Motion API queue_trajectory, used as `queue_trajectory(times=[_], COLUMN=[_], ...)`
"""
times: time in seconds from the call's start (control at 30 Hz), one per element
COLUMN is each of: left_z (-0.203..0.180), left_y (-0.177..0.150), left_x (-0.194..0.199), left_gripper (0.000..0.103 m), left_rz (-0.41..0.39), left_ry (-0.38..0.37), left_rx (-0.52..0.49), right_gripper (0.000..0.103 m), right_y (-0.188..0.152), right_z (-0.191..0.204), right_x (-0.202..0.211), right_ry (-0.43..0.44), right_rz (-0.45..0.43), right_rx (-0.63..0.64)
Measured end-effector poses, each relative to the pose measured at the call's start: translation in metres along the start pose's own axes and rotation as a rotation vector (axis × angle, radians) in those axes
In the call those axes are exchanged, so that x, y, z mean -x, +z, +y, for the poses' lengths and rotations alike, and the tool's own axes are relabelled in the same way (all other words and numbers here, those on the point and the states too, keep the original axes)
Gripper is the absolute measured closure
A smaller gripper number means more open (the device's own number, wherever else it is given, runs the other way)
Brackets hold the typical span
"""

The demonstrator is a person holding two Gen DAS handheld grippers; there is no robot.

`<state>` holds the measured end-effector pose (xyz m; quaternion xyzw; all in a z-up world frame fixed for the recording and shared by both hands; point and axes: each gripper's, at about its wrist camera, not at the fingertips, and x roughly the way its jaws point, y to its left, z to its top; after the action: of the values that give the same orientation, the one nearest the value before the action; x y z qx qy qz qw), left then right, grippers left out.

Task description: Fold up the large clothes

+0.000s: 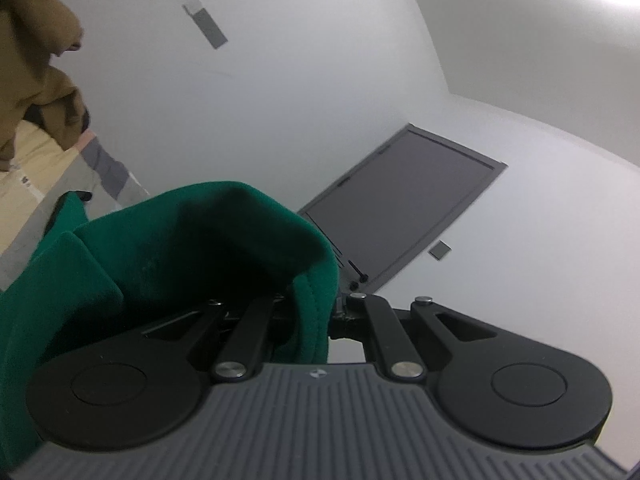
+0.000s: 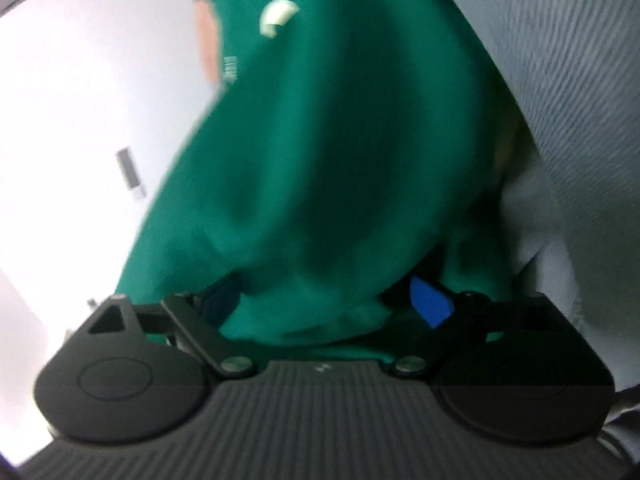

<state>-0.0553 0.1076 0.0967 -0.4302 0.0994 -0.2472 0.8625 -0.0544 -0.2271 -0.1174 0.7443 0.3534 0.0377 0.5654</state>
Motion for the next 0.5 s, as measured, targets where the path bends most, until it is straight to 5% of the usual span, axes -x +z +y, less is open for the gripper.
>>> queue_trajectory(times=[0.2,0.33,0.4,0.5], left_z=[0.009,0.011,0.01,0.002], left_y=[0.003,0.008,0.012,0.02], left_x=[0.013,0.018,0.02,0.025], left_gripper=[0.096,0.096,0.096,0.096], left_rz=[-0.028,-0.039,-0.04,-0.049], left_ry=[0.039,0.047,0.055,0.052], left_rx=[0.015,0.013,0.004,-0.02], right_gripper=[0.011,0.045,0.079,0.087], right_y=[0.018,0.036,0.042,0.042], right_z=[0.022,0.068,0.091,0.135], right_x=[0.001,-0.006,-0.007,0.006], right_ry=[0.061,0.075,0.082,0.119], right_rz=[-0.167,-0.138,-0.091,-0.07], right_rx=[0.099,0.322,0.426,0.637])
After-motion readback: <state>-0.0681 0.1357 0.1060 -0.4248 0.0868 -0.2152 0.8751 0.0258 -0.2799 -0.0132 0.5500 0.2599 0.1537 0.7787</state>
